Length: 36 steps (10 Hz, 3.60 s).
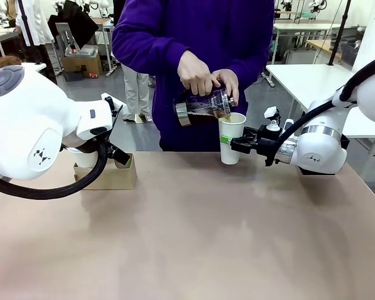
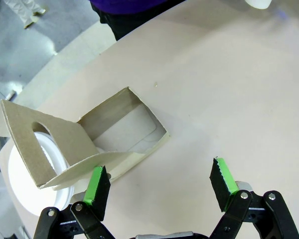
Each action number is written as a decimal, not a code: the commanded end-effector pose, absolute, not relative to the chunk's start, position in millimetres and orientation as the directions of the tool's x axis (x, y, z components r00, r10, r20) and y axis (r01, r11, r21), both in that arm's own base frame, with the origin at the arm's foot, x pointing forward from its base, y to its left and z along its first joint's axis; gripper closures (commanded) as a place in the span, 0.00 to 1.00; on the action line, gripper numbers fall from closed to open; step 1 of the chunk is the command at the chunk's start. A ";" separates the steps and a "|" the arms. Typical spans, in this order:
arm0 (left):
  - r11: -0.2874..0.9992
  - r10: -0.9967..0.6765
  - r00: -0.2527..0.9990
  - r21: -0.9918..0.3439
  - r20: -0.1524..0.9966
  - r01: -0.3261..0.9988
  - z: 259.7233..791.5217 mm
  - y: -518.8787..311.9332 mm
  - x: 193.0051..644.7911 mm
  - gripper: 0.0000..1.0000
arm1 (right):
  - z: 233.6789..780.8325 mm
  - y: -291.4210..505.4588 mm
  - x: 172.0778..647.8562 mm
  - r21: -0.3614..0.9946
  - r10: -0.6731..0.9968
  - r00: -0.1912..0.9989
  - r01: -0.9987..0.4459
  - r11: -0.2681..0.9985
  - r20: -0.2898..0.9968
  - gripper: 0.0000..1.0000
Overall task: Pour a drink into a cup and package it in a carrier.
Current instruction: When a person places the Paper Cup Lid on the 600 ml Paper Cup , lift the 600 ml Paper Cup.
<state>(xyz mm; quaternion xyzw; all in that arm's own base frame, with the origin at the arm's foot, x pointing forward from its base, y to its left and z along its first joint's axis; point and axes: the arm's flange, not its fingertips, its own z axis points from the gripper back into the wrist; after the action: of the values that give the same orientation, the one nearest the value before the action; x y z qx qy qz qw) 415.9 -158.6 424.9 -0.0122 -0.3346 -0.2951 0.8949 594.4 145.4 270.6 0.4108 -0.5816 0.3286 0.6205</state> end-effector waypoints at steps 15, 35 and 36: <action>0.826 -0.518 0.601 0.175 0.608 0.535 425.8 -157.6 415.1 0.00 | 271.2 147.6 594.5 0.129 -0.071 0.108 -0.881 0.454 0.992 0.16; 0.826 -0.518 0.601 0.175 0.608 0.535 425.8 -157.6 415.1 0.00 | 271.2 147.6 594.5 0.129 -0.071 0.108 -0.881 0.454 0.992 0.16; 0.826 -0.518 0.601 0.175 0.608 0.535 425.8 -157.6 415.1 0.00 | 271.2 147.6 594.5 0.129 -0.071 0.108 -0.881 0.454 0.992 0.16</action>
<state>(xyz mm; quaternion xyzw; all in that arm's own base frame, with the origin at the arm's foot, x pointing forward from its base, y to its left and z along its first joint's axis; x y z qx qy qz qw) 415.9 -158.6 424.9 -0.0122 -0.3346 -0.2951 0.8949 594.1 144.9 269.4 0.4106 -0.5808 0.3282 0.6216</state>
